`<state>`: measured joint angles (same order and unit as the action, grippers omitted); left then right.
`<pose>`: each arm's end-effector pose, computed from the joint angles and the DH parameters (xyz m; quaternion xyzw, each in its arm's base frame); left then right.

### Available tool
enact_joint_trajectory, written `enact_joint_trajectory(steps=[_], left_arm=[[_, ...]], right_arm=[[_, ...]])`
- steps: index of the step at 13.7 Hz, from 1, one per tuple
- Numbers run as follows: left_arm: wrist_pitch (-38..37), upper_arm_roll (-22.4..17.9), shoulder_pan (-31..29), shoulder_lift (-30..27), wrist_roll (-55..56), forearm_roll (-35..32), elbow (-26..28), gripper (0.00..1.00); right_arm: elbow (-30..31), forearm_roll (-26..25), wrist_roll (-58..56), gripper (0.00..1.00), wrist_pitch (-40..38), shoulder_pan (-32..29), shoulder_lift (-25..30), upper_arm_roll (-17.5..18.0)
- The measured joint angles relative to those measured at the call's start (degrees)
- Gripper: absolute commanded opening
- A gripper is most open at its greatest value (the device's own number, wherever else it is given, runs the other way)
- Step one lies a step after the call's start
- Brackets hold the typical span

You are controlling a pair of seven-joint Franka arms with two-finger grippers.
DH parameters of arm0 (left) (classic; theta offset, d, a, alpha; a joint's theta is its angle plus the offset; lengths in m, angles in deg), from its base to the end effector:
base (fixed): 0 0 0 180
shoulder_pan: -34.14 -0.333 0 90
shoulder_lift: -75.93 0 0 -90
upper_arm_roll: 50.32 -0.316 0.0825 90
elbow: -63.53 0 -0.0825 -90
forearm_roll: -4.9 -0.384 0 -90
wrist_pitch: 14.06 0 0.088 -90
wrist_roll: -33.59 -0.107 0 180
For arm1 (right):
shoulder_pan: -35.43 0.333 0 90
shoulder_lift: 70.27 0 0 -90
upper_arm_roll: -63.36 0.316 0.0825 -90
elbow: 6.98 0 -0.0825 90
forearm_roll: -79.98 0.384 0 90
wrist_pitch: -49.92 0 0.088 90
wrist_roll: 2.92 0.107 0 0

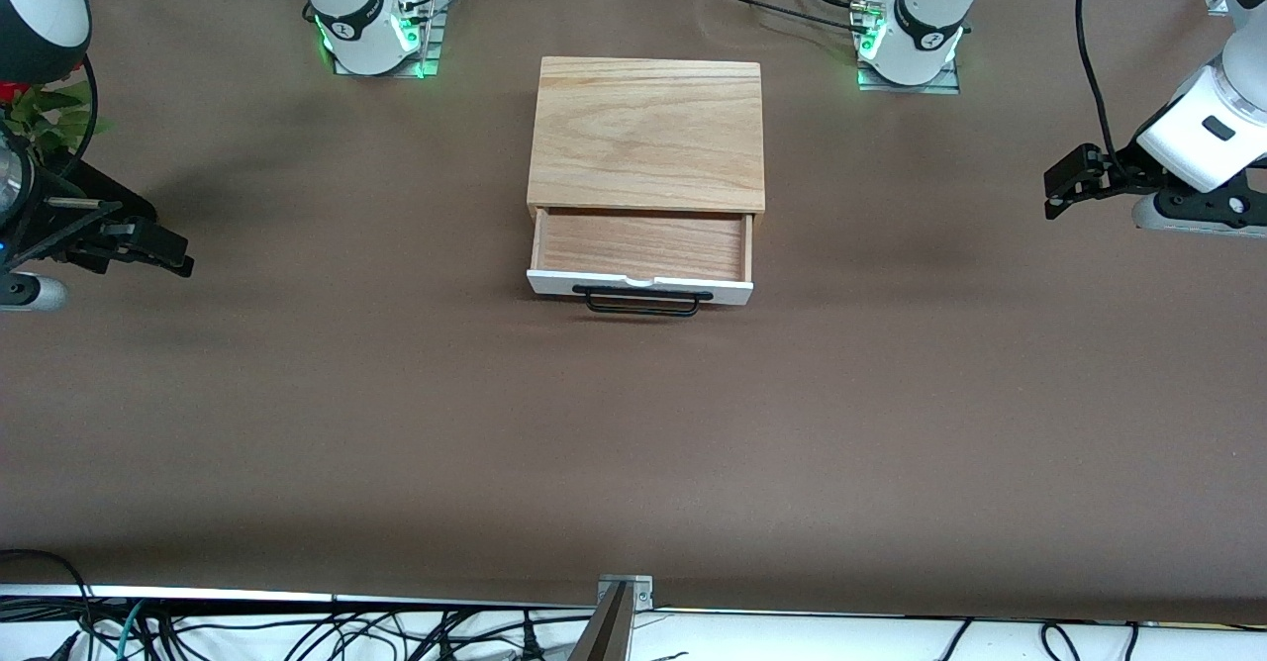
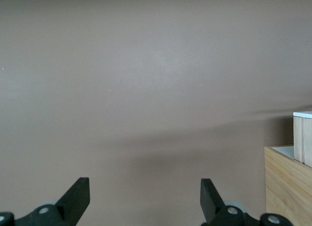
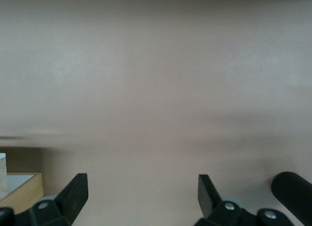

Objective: Close drawer with both arms simultaneously

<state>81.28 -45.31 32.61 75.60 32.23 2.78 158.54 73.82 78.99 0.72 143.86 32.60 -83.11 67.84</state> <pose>0.5585 -0.0305 0.5944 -0.9988 0.0438 -0.0061 0.0186 0.6275 0.0109 0.5745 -0.9998 0.0178 -0.0029 0.0002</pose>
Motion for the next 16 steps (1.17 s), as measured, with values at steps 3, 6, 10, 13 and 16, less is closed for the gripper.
enact_joint_trajectory(steps=[3,6,10,13,16], left_arm=[[-0.4,-0.01,0.0,0.0,0.0,0.0,0.0,1.0],[-0.8,0.0,0.0,0.01,0.0,0.0,0.02,1.0],[-0.85,0.0,0.0,0.01,0.0,0.0,0.04,1.0],[-0.85,0.0,0.0,0.02,0.0,0.03,0.05,1.0],[-0.86,0.01,0.0,0.04,0.0,0.24,0.09,1.0]], right_arm=[[0.0,0.0,0.0,1.0,0.04,0.03,-0.03,0.05],[0.0,0.0,0.0,1.0,0.05,0.07,-0.04,0.07],[0.0,0.0,-0.01,1.0,0.07,0.07,-0.05,0.07],[0.0,0.0,-0.01,1.0,0.08,0.08,-0.05,0.1],[0.0,0.0,-0.02,1.0,0.08,0.08,-0.05,0.1]])
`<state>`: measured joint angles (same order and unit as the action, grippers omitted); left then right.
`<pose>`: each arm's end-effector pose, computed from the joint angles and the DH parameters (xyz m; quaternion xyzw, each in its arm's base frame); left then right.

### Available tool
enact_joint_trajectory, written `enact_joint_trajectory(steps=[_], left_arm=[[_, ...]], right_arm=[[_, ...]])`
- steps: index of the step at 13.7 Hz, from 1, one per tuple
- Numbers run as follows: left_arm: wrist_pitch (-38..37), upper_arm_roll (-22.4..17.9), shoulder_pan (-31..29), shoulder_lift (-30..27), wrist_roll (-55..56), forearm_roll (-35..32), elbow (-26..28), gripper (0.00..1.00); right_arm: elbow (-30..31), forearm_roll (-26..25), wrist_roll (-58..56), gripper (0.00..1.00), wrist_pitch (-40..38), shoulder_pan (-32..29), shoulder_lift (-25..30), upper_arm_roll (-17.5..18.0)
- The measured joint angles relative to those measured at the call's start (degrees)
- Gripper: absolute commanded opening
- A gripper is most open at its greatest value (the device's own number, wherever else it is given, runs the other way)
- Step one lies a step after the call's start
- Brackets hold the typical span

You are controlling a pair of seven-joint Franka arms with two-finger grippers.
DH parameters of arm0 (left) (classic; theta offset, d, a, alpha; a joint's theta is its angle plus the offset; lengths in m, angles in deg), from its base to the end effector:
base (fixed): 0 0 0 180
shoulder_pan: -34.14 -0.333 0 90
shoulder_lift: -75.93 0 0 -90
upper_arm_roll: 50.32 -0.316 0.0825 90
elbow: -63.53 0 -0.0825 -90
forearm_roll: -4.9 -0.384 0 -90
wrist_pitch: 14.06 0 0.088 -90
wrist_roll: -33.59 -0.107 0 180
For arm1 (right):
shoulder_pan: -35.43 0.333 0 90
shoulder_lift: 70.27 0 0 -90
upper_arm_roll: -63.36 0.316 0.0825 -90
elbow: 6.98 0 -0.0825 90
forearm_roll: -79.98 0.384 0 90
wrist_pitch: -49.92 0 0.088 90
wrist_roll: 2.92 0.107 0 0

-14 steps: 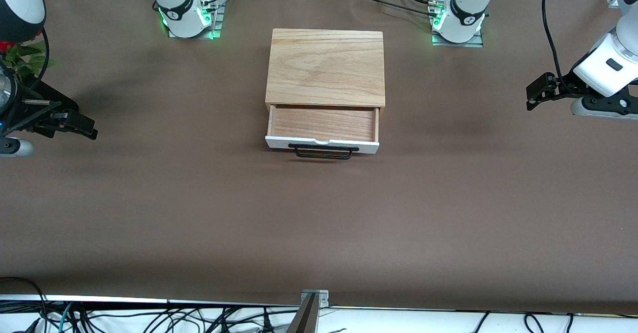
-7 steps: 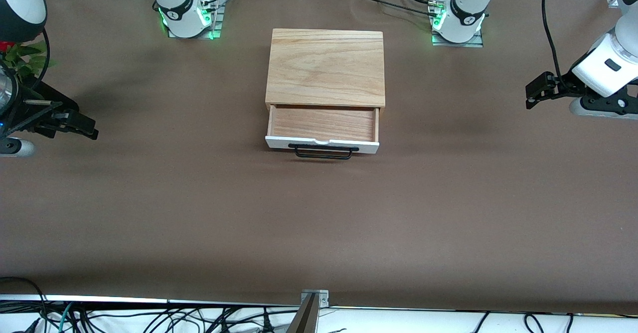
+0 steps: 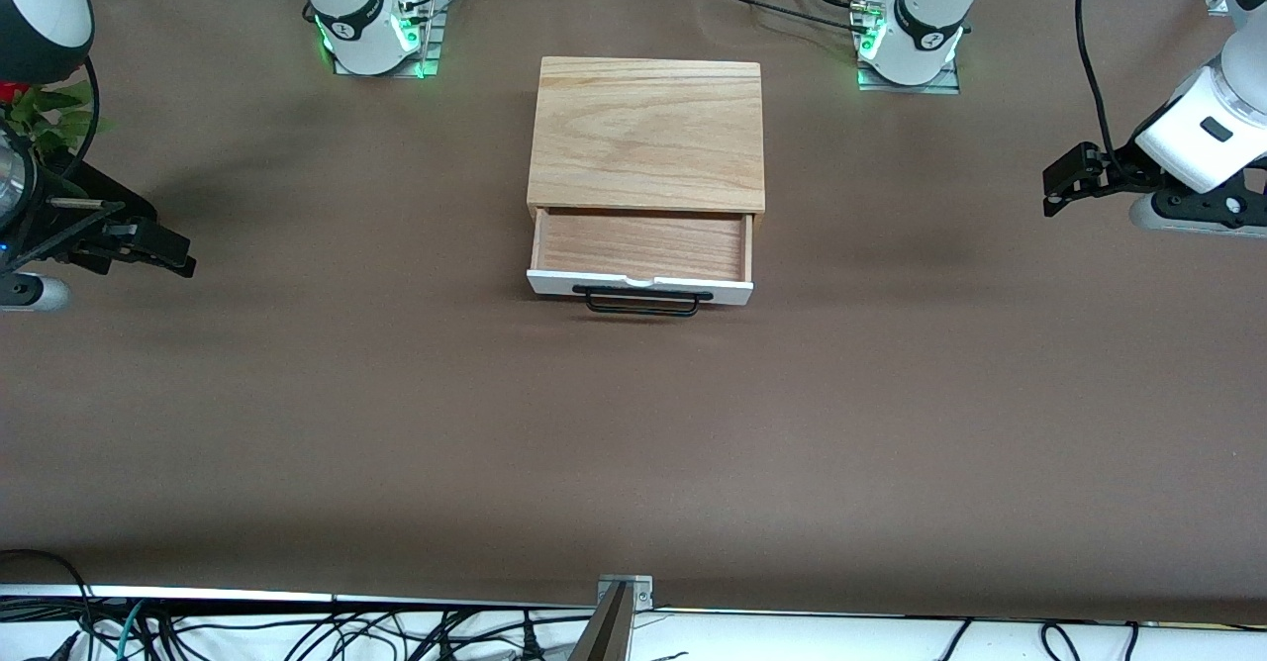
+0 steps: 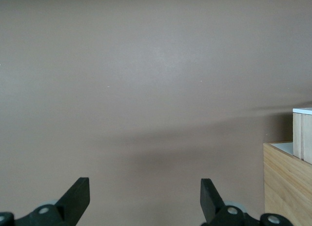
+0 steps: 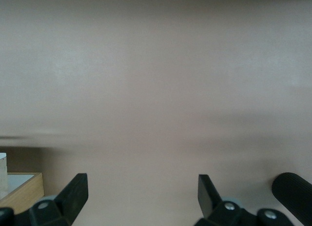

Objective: Close drawer with both arms simultaneously

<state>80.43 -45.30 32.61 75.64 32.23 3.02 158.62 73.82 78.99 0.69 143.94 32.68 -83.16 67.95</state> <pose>0.5570 -0.0308 0.5921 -0.9989 0.0436 0.0024 0.0166 0.6278 0.0129 0.5741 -0.9999 0.0159 -0.0032 0.0005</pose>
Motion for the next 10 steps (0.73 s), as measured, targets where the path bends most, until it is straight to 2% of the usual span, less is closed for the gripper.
enact_joint_trajectory(steps=[10], left_arm=[[-0.25,0.02,0.0,0.0,0.0,0.63,0.11,1.0]], right_arm=[[0.0,0.0,0.0,1.0,0.0,0.0,0.0,0.02]])
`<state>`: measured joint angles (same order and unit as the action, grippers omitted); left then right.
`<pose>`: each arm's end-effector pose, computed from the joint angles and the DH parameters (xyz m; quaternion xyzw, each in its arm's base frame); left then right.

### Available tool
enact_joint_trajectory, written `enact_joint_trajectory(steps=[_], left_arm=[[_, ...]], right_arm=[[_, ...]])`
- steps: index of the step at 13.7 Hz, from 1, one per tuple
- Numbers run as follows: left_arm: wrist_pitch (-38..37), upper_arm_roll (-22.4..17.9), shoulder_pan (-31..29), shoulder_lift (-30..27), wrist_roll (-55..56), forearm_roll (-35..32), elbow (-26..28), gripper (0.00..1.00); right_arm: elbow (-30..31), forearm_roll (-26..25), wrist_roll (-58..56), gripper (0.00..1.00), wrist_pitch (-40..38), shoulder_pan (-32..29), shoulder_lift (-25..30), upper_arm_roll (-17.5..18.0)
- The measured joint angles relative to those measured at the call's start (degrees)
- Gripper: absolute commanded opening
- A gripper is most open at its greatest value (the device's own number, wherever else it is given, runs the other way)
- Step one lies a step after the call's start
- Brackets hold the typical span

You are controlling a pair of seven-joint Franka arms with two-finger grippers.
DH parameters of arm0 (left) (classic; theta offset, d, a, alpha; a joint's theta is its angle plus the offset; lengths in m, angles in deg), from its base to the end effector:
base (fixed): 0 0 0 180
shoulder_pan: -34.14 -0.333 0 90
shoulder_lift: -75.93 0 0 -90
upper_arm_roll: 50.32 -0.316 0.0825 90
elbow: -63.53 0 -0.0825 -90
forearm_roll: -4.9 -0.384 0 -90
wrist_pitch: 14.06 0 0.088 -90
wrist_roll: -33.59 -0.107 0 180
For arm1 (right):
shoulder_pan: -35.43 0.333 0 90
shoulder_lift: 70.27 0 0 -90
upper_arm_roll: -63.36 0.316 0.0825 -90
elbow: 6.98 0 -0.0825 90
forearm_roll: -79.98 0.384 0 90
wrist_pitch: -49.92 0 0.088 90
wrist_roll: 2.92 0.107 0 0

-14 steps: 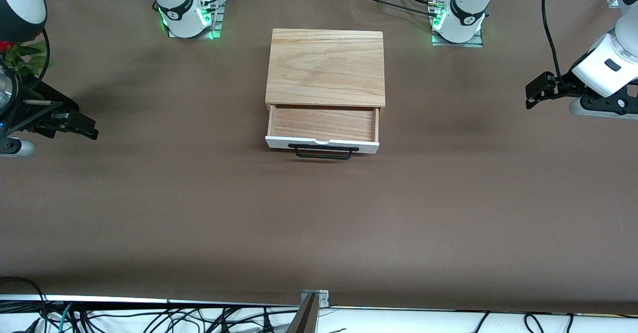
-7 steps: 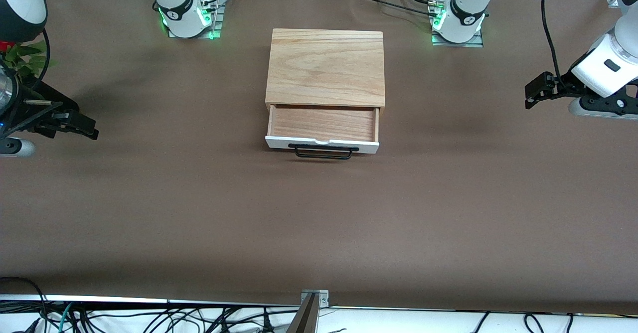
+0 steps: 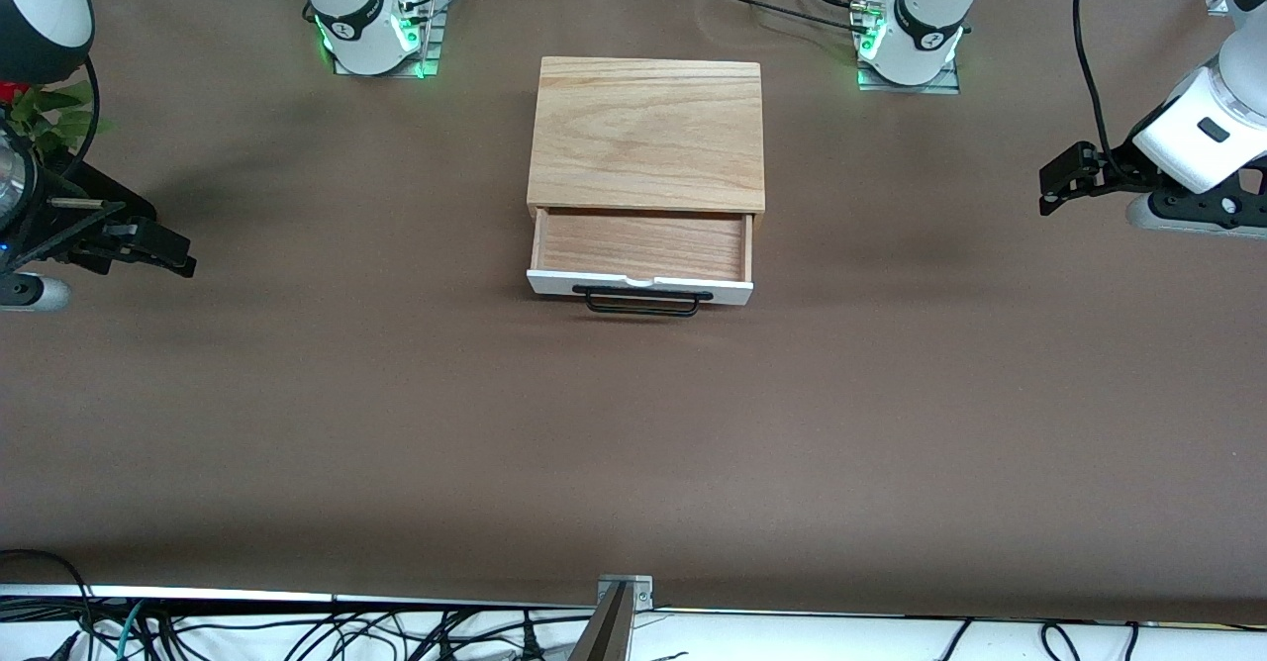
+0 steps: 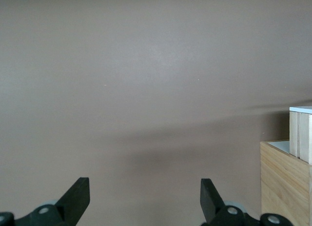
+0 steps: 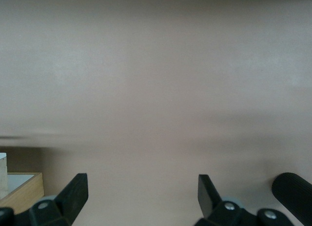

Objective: Close drawer with both arms simultaneously

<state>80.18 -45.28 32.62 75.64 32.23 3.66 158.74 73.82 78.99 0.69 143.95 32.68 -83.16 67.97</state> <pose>0.5564 -0.0322 0.5907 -0.9990 0.0434 0.0057 0.0111 0.6278 0.0131 0.5742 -0.9999 0.0157 -0.0033 0.0005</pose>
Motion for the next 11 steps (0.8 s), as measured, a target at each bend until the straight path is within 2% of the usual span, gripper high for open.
enact_joint_trajectory(steps=[4,6,9,11], left_arm=[[0.0,0.14,0.04,0.01,0.0,0.19,0.12,1.0],[-0.05,0.61,0.37,0.33,0.0,2.61,0.38,1.0],[0.46,2.89,0.94,3.03,0.09,6.43,0.89,1.0],[3.39,4.17,1.69,6.26,0.12,8.2,0.78,1.0]], right_arm=[[0.0,0.05,0.0,1.0,0.16,0.03,-0.11,0.27],[0.0,0.09,0.0,1.0,1.04,0.11,-0.77,1.3],[0.03,0.11,0.02,1.0,3.46,0.33,-2.89,4.91],[0.08,0.74,0.05,1.0,7.18,0.5,-5.55,7.81]])
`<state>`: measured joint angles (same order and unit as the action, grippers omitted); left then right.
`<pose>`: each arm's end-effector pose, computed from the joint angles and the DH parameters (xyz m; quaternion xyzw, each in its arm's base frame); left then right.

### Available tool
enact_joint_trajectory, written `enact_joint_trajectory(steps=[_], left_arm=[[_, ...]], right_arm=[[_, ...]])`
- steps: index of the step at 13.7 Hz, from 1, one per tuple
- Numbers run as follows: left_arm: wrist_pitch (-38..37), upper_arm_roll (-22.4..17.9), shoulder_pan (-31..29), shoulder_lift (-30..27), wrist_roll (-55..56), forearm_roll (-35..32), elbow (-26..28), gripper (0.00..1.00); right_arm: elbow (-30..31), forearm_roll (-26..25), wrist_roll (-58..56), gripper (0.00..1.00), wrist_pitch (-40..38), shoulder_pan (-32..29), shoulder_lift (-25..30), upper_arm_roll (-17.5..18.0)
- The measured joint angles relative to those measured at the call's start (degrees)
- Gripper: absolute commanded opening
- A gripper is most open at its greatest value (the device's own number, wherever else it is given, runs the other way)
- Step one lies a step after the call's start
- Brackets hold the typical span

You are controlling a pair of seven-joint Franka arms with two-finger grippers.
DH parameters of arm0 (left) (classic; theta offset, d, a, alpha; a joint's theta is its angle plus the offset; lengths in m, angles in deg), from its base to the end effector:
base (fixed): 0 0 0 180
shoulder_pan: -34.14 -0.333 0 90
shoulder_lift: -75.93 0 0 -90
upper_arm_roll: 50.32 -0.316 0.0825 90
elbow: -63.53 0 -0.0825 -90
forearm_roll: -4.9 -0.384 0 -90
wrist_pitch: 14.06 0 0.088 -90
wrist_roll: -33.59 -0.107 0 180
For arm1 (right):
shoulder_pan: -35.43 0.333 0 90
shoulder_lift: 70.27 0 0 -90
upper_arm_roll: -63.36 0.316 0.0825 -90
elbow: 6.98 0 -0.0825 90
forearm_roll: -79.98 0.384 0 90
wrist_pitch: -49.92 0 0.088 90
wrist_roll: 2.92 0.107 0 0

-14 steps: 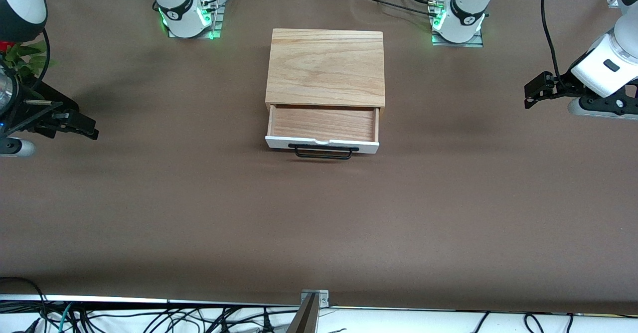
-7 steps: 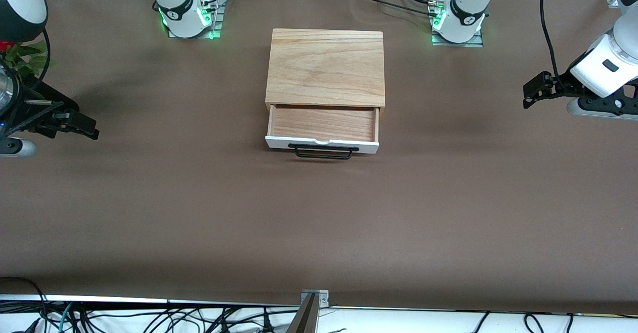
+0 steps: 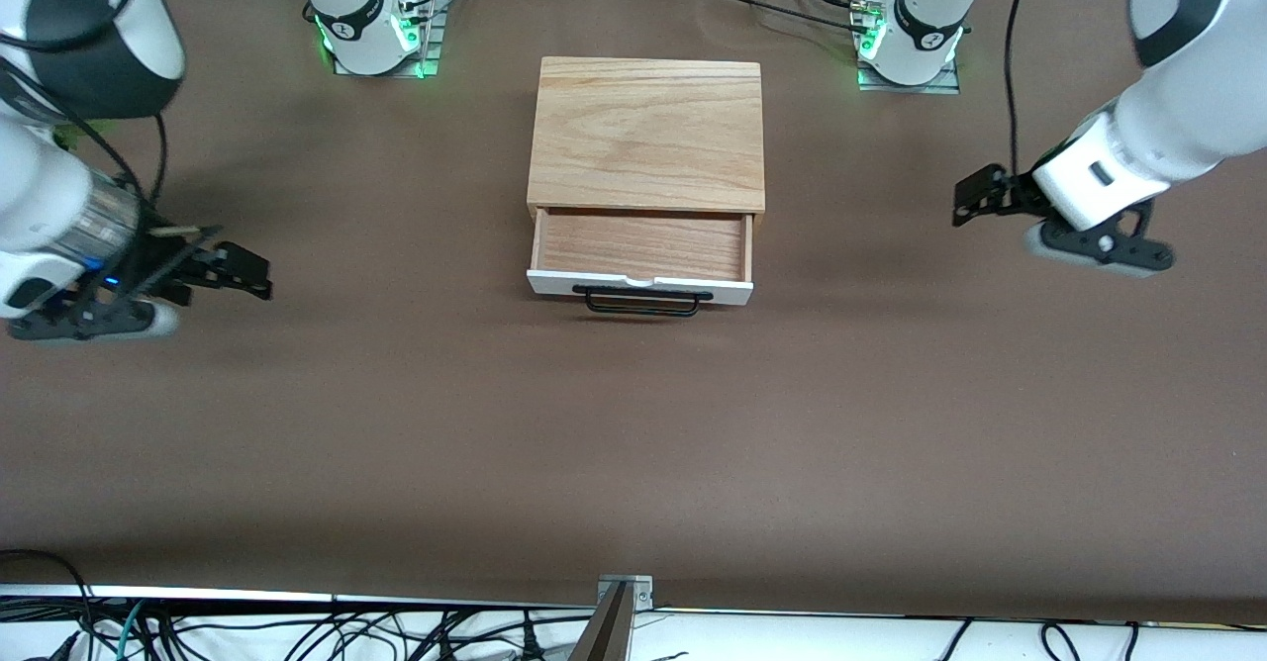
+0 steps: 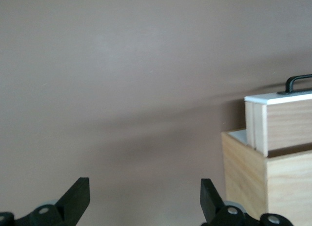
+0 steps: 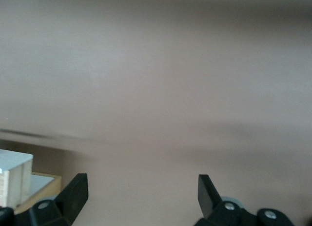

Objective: Close drawer with both arms simultaneously
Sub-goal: 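Move the right gripper and the left gripper toward the drawer front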

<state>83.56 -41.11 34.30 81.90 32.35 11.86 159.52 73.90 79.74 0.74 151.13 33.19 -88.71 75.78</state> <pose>0.5781 -0.1032 0.5281 0.9936 -0.0818 -0.0419 0.0653 0.6537 0.0964 0.5260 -0.9980 -0.0511 -0.0162 0.0341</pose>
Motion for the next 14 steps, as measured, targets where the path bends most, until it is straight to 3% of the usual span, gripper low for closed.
enact_joint_trajectory(steps=[6,9,14], left_arm=[[18.75,2.47,3.52,11.76,-0.06,11.57,-0.67,1.0],[25.89,2.82,7.79,16.48,0.02,16.91,-0.98,1.0],[32.75,2.91,11.98,22.53,0.15,17.94,-1.4,1.0]], right_arm=[[0.07,1.59,0.21,1.0,12.57,2.03,-9.64,8.1],[0.07,1.75,1.44,1.0,15.67,6.63,-12.29,8.73],[0.09,1.83,5.56,1.0,21.64,13.63,-17.64,8.8]])
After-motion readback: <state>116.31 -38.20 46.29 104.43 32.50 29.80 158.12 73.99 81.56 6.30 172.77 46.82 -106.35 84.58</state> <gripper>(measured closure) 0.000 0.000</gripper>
